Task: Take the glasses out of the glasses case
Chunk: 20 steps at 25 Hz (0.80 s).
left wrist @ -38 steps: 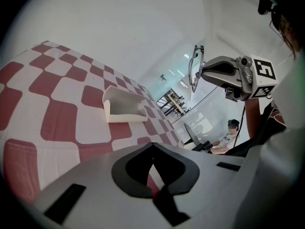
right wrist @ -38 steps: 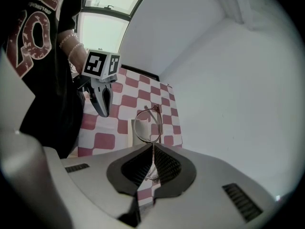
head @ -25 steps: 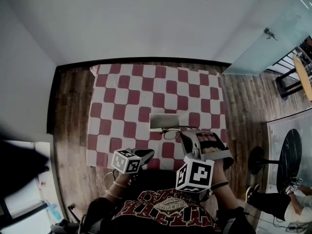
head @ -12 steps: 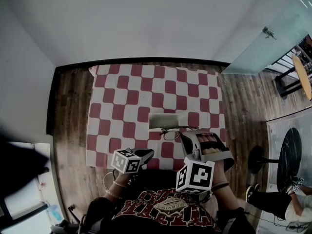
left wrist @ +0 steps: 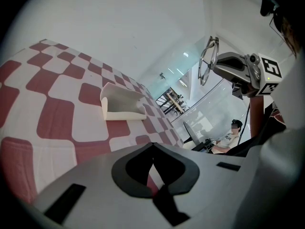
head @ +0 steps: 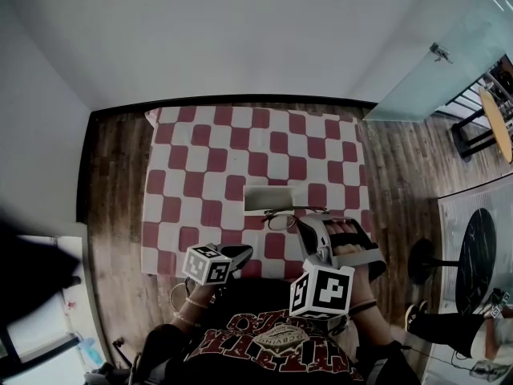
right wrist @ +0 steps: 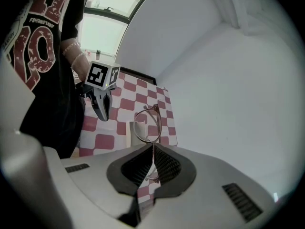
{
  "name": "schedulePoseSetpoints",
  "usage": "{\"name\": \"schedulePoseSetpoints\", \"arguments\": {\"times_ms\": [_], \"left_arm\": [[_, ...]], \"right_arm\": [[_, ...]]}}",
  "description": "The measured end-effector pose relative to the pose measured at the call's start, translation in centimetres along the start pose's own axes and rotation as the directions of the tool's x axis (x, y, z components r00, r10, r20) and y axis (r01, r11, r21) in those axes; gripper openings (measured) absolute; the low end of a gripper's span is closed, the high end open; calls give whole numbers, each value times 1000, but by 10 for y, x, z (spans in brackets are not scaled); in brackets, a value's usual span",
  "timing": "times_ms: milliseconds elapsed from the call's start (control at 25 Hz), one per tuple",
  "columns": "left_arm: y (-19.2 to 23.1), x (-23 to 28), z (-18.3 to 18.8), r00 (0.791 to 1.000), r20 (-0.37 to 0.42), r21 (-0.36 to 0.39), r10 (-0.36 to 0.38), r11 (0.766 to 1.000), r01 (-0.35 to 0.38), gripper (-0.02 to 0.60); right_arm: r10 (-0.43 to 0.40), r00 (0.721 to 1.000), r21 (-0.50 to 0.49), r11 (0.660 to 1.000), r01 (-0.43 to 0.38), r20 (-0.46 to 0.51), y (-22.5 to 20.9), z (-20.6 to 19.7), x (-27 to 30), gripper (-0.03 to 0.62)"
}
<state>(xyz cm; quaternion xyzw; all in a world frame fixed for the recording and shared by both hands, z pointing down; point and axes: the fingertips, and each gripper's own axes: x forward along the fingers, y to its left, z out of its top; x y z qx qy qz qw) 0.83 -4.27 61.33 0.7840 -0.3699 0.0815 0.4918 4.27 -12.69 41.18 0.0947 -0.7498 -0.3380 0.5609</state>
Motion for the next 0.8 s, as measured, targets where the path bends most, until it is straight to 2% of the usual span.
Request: {"name": "schedulePoseSetpoints", "arguments": {"times_ms": [800], "left_arm": [[2,1,-4,1000,-16,10,4,1000,-4,3]], "right_arm": [[9,1000,-6,1000,-9,-14,3,-1,-2,21]]}}
